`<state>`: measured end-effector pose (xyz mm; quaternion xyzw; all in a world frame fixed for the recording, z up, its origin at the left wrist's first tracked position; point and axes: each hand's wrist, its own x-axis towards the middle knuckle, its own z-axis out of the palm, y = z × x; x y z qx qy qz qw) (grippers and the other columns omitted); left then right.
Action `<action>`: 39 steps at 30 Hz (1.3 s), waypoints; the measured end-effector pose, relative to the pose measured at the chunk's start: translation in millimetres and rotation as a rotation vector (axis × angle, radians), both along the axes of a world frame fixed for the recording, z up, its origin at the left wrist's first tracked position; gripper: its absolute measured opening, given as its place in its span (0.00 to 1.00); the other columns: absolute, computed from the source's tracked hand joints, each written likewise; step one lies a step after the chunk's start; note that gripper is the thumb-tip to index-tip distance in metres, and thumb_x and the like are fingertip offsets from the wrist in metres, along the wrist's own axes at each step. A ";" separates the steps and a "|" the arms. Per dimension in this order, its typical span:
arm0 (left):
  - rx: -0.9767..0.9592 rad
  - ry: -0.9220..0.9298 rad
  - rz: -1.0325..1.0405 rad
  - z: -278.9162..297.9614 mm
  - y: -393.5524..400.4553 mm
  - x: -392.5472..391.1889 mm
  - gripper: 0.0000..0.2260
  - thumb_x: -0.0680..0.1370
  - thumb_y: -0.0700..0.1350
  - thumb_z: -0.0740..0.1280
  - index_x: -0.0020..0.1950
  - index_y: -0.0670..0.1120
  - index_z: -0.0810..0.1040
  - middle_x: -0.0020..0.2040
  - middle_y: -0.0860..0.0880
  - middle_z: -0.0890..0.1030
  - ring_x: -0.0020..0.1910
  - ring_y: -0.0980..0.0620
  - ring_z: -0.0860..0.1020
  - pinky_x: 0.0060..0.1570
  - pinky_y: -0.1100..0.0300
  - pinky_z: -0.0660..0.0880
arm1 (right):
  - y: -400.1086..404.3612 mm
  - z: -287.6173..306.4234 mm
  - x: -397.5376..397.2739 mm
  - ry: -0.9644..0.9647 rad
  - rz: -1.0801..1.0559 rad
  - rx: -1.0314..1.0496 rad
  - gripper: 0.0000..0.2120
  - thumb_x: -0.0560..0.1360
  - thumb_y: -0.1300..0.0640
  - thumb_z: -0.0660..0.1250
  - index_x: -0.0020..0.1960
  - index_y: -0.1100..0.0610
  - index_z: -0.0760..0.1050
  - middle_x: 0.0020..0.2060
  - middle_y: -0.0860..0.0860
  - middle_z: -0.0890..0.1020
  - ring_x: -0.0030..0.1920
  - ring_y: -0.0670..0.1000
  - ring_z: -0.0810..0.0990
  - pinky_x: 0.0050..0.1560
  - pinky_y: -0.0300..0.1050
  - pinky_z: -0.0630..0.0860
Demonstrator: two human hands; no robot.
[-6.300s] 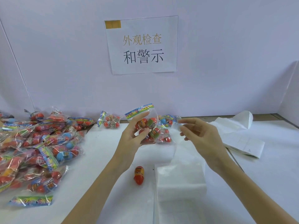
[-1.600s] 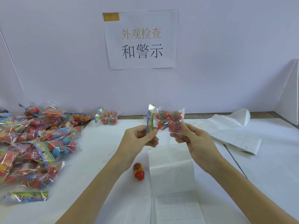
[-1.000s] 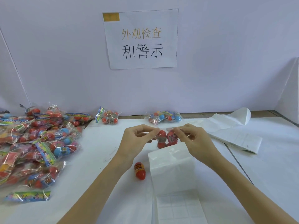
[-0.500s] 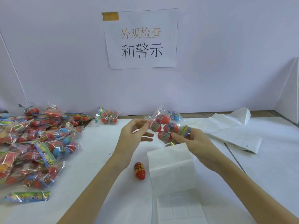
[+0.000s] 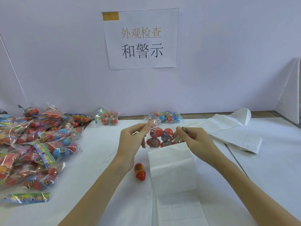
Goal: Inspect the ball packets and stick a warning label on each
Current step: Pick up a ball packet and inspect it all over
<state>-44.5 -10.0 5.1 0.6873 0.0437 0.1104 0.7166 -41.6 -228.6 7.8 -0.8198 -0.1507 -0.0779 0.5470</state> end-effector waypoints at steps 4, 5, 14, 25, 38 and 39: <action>-0.067 -0.084 -0.044 0.6 3.7 -1.8 0.09 0.78 0.52 0.72 0.53 0.50 0.89 0.33 0.47 0.80 0.30 0.50 0.75 0.35 0.61 0.78 | -1.0 -7.2 5.6 0.049 -0.125 -0.124 0.28 0.82 0.38 0.59 0.40 0.58 0.84 0.25 0.43 0.79 0.23 0.44 0.74 0.29 0.32 0.68; -0.056 -0.103 -0.073 1.9 4.8 -1.5 0.10 0.77 0.52 0.72 0.54 0.50 0.89 0.36 0.48 0.84 0.33 0.50 0.80 0.40 0.61 0.81 | -2.7 -7.2 7.4 0.123 -0.147 -0.049 0.31 0.81 0.35 0.58 0.43 0.60 0.84 0.26 0.47 0.81 0.23 0.44 0.74 0.29 0.34 0.70; 0.241 -0.110 -0.487 -2.0 10.0 -2.8 0.11 0.77 0.38 0.69 0.58 0.48 0.82 0.61 0.49 0.84 0.61 0.50 0.83 0.63 0.58 0.78 | -7.4 1.2 4.3 0.375 0.042 0.677 0.20 0.80 0.59 0.72 0.70 0.54 0.73 0.50 0.61 0.87 0.41 0.53 0.87 0.38 0.36 0.81; 0.179 -0.060 -0.205 -5.1 5.4 1.7 0.06 0.77 0.50 0.75 0.48 0.48 0.86 0.47 0.50 0.88 0.47 0.49 0.85 0.54 0.56 0.80 | 5.6 -0.1 -2.6 0.334 0.013 0.440 0.14 0.78 0.45 0.72 0.55 0.53 0.87 0.49 0.56 0.89 0.53 0.61 0.87 0.57 0.55 0.83; -0.112 0.052 -0.255 -2.4 10.9 5.0 0.05 0.80 0.41 0.72 0.48 0.41 0.86 0.47 0.41 0.86 0.43 0.46 0.84 0.50 0.58 0.82 | -1.9 -3.4 5.0 0.281 -0.012 0.505 0.08 0.79 0.56 0.73 0.55 0.60 0.84 0.47 0.53 0.89 0.46 0.51 0.87 0.42 0.35 0.80; -0.074 0.065 -0.264 -2.4 9.4 4.3 0.05 0.80 0.40 0.72 0.47 0.40 0.86 0.46 0.42 0.86 0.43 0.47 0.83 0.50 0.57 0.82 | -1.3 -4.1 6.3 0.256 -0.049 0.506 0.07 0.80 0.56 0.72 0.54 0.60 0.84 0.47 0.54 0.89 0.47 0.52 0.87 0.46 0.38 0.82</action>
